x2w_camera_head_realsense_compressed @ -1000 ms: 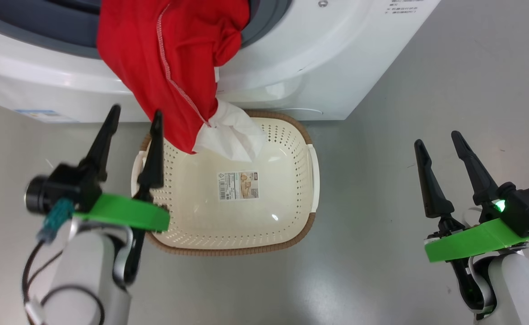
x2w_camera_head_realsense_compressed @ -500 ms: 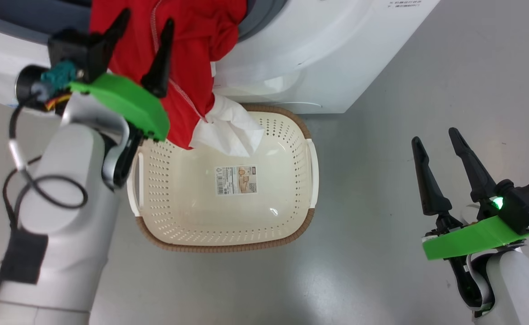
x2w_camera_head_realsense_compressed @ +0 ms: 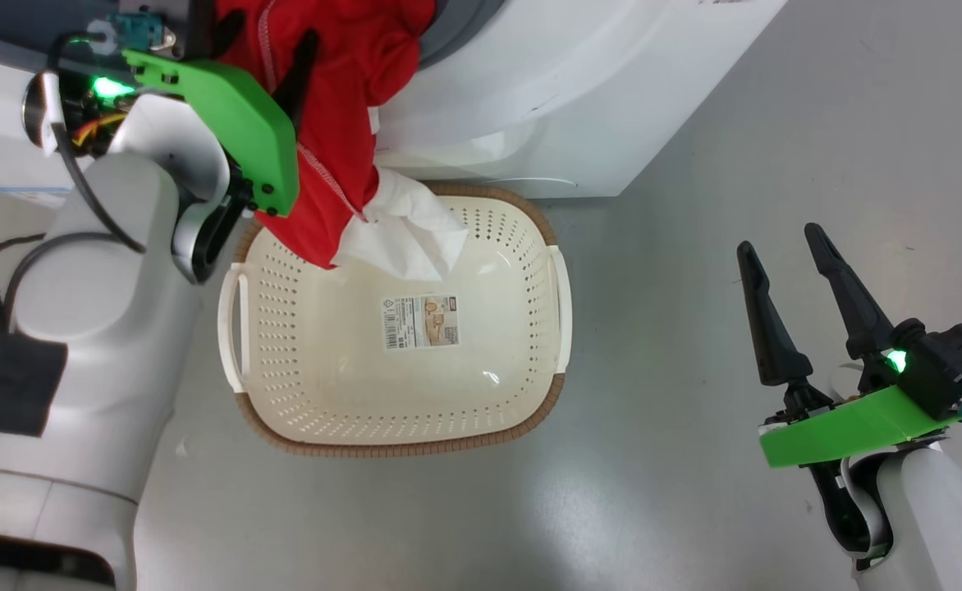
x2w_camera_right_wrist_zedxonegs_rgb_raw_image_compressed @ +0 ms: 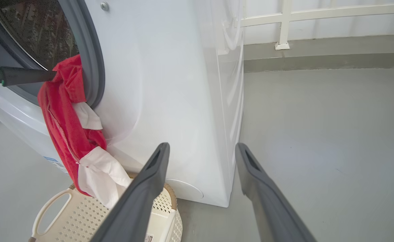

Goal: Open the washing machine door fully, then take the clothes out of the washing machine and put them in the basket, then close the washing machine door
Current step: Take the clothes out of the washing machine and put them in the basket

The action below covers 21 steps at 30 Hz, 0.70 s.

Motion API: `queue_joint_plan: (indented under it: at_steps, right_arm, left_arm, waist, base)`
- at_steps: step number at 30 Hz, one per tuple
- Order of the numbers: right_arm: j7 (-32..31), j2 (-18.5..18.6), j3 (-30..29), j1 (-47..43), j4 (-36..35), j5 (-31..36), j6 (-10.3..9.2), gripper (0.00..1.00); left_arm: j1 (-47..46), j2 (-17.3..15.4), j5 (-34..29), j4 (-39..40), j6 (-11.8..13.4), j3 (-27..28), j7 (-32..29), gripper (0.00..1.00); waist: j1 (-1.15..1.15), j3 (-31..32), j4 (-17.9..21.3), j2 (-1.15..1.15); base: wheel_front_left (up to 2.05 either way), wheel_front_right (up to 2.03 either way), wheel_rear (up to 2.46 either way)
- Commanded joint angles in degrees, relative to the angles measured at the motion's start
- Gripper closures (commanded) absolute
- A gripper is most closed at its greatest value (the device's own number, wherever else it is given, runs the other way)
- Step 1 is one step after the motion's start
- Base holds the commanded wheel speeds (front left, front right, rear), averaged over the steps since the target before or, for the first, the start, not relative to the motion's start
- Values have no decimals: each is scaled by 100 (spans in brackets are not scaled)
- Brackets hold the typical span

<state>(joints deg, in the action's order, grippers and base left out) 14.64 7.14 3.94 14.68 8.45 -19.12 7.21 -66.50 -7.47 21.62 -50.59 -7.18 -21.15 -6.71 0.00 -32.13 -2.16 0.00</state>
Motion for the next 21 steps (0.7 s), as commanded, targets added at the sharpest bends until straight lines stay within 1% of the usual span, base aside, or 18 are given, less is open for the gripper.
queue_joint_plan:
  at_steps: [1, 8, 9, 10, 11, 12, 13, 14, 21]
  right_arm:
    - [36, 1, 125, 6, -122, 61, 28, 0]
    - [36, 5, 134, 20, -121, 44, 28, 0]
    - [36, 5, 137, 24, -123, 43, 28, 0]
    - [36, 5, 141, 29, -124, 44, 28, 0]
    - [36, 4, 143, 33, -127, 46, 28, 0]
    - [36, 3, 141, 36, -130, 47, 28, 0]
    - [36, 5, 136, 38, -133, 46, 28, 0]
    - [36, 8, 130, 39, -135, 46, 28, 0]
    - [36, 28, 83, 5, -141, 53, 28, 0]
  left_arm:
    - [-187, -248, 75, -17, -30, 41, 33, 0]
    - [-420, -243, 278, -444, -30, -198, 216, 0]
    - [-448, -242, 323, -511, -30, -237, 250, 5]
    - [-475, -249, 364, -574, -30, -277, 296, 22]
    - [-500, -258, 397, -636, -30, -318, 343, 54]
    - [-519, -257, 438, -686, -30, -357, 398, 69]
    - [-532, -252, 484, -728, -30, -392, 457, 99]
    - [-539, -252, 524, -772, -30, -431, 513, 100]
    - [-495, -250, 927, -878, -30, -581, 1092, 100]
  waist:
    - [0, 3, 19, 0]
    - [0, -19, 46, 0]
    - [0, -24, 49, 0]
    - [0, -27, 52, 0]
    - [0, -26, 55, 0]
    - [0, -25, 56, 0]
    - [0, -24, 55, 0]
    - [0, -23, 53, 0]
    - [0, 20, -1, 0]
  base:
    - [0, 0, 0]
    - [0, 0, 0]
    - [0, 0, 0]
    - [0, 0, 0]
    - [0, 0, 0]
    - [0, 0, 0]
    - [0, 0, 0]
    - [0, 0, 0]
    - [0, 0, 0]
